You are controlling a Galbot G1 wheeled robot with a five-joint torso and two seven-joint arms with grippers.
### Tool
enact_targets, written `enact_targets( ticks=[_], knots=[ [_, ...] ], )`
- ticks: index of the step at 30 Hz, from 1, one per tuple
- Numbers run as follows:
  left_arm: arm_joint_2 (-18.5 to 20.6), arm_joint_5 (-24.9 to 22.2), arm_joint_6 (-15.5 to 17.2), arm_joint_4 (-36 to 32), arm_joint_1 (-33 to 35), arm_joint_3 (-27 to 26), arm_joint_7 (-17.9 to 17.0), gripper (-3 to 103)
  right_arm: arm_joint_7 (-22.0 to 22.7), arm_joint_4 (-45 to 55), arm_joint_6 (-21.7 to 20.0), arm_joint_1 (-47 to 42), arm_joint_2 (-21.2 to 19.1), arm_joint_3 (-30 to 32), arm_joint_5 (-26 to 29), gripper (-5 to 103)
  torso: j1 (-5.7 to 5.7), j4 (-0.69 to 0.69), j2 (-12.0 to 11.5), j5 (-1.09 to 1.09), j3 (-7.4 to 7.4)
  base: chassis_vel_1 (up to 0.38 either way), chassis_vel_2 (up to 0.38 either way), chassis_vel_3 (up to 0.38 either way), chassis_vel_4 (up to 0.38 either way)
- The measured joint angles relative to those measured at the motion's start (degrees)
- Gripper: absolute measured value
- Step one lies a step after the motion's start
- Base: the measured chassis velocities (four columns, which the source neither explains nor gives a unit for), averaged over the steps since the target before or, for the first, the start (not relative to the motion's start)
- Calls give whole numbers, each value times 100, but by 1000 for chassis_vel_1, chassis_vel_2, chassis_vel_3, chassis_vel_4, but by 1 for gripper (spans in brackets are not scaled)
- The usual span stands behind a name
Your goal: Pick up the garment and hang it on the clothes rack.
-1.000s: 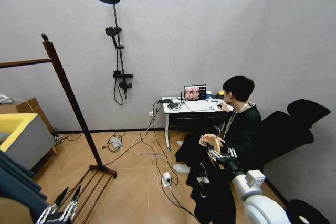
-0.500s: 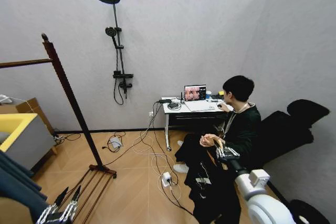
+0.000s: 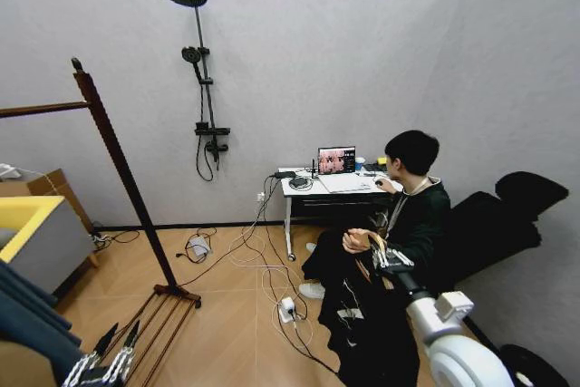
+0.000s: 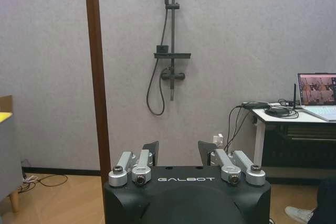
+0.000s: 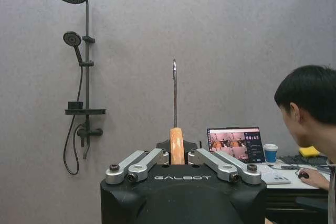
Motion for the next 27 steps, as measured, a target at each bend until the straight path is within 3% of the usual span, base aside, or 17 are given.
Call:
enact_targets(
  ticks=[27],
  knots=[
    [0,0,0,0,0,0,1,46,-145,-185,-247,477,-171,-225,90,10,0,0,0,0,0,13,13,15,13]
  ],
)
